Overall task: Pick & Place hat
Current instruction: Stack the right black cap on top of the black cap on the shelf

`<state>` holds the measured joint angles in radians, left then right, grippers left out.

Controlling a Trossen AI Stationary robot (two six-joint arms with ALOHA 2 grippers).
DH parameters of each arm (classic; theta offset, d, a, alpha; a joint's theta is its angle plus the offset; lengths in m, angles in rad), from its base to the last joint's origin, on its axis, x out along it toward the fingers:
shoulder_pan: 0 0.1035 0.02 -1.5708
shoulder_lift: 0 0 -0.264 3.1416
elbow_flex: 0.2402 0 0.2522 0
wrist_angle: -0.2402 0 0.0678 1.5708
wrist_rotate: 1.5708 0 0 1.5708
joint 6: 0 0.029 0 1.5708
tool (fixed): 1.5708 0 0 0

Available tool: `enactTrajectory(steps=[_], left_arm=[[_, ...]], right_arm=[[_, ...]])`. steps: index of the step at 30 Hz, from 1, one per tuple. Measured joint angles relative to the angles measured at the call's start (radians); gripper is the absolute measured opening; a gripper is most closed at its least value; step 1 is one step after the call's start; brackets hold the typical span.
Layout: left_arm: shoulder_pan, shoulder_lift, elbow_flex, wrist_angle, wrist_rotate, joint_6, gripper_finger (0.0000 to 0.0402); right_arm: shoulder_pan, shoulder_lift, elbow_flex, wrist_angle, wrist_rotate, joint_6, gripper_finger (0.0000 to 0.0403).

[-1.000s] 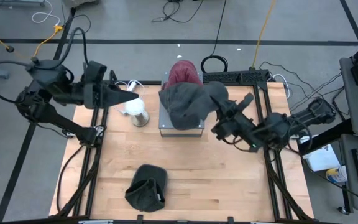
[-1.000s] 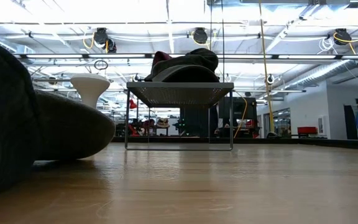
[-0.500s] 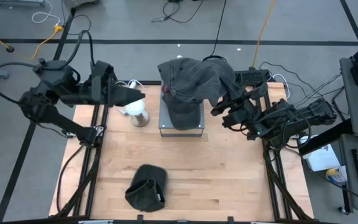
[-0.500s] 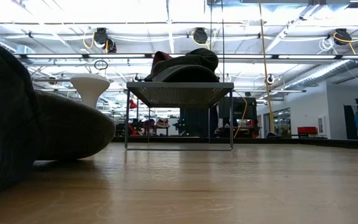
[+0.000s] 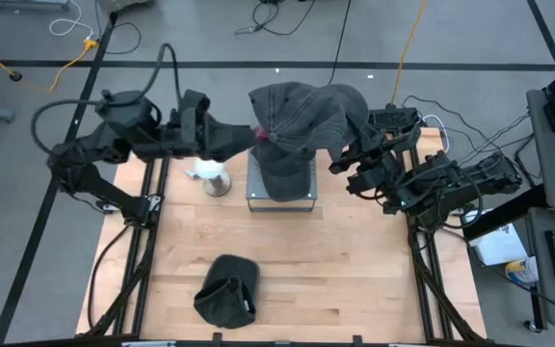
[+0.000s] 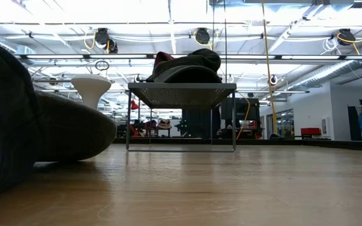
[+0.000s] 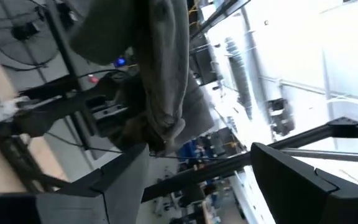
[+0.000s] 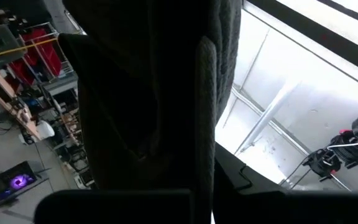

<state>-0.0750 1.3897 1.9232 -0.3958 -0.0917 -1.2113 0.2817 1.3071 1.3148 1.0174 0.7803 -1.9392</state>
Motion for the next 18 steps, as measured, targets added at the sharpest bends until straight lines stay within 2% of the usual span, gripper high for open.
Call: enactTrajectory(steps=[18], left_arm=[[0.030, 0.099, 0.000, 0.154, 0.016, -0.018, 0.0250]], right_arm=[[0.002, 0.001, 0.000, 0.001, 0.000, 0.016, 0.0006]])
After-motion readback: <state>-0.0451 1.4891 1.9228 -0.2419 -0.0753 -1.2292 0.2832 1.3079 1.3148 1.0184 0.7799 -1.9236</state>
